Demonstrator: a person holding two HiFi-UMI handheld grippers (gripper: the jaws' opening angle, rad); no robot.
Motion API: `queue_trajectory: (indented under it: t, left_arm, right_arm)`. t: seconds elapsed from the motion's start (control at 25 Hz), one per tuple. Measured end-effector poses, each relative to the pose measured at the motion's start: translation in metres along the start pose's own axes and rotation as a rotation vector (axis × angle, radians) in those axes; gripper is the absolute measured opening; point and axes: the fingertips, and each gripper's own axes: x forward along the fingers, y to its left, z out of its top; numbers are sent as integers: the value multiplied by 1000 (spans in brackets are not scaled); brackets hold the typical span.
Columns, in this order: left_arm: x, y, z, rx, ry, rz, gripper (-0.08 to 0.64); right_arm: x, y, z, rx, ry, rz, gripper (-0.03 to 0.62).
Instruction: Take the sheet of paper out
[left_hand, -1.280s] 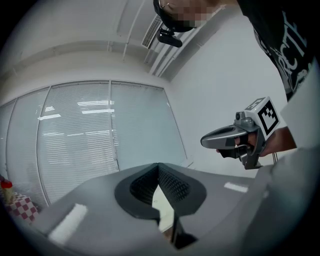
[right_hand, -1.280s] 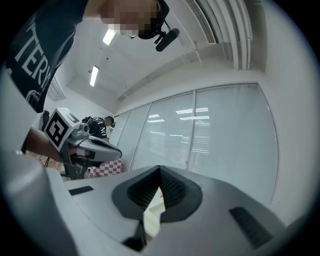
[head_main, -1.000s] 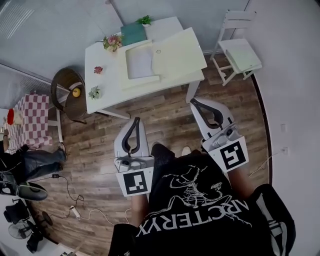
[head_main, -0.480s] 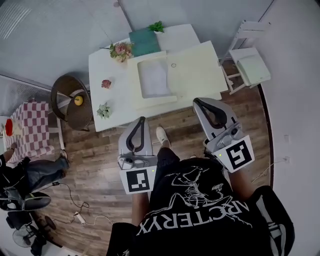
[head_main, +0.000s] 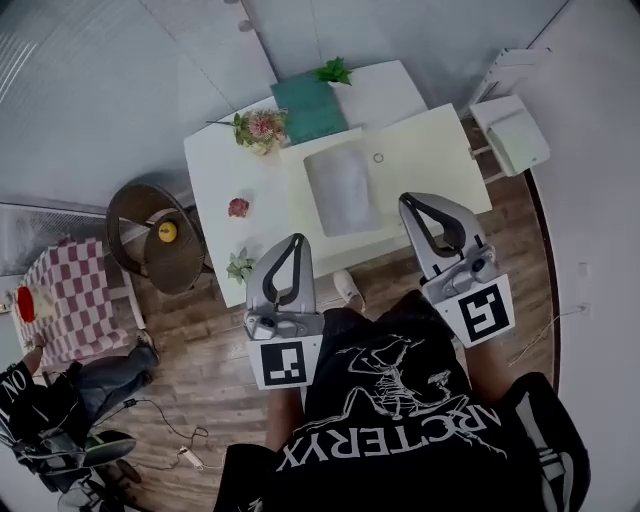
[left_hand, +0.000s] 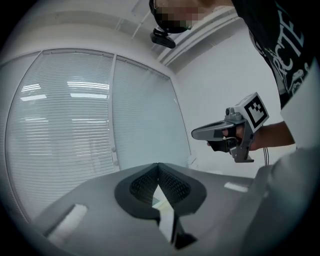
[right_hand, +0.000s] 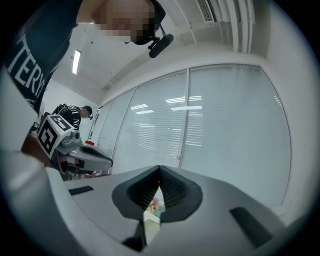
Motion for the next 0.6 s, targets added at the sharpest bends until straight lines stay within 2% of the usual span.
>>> queue_trajectory:
  t: [0.2, 0.44, 0.6]
  left_arm:
    - [11, 16, -9, 2, 28, -10, 12]
    - [22, 22, -14, -5, 48, 34, 12]
    - [29, 19, -8, 19, 54, 72, 12]
  right_arm:
    - [25, -6, -13, -53, 53, 0, 8]
    - [37, -19, -40, 30, 91, 29, 8]
    - [40, -30, -61, 10, 127, 57, 8]
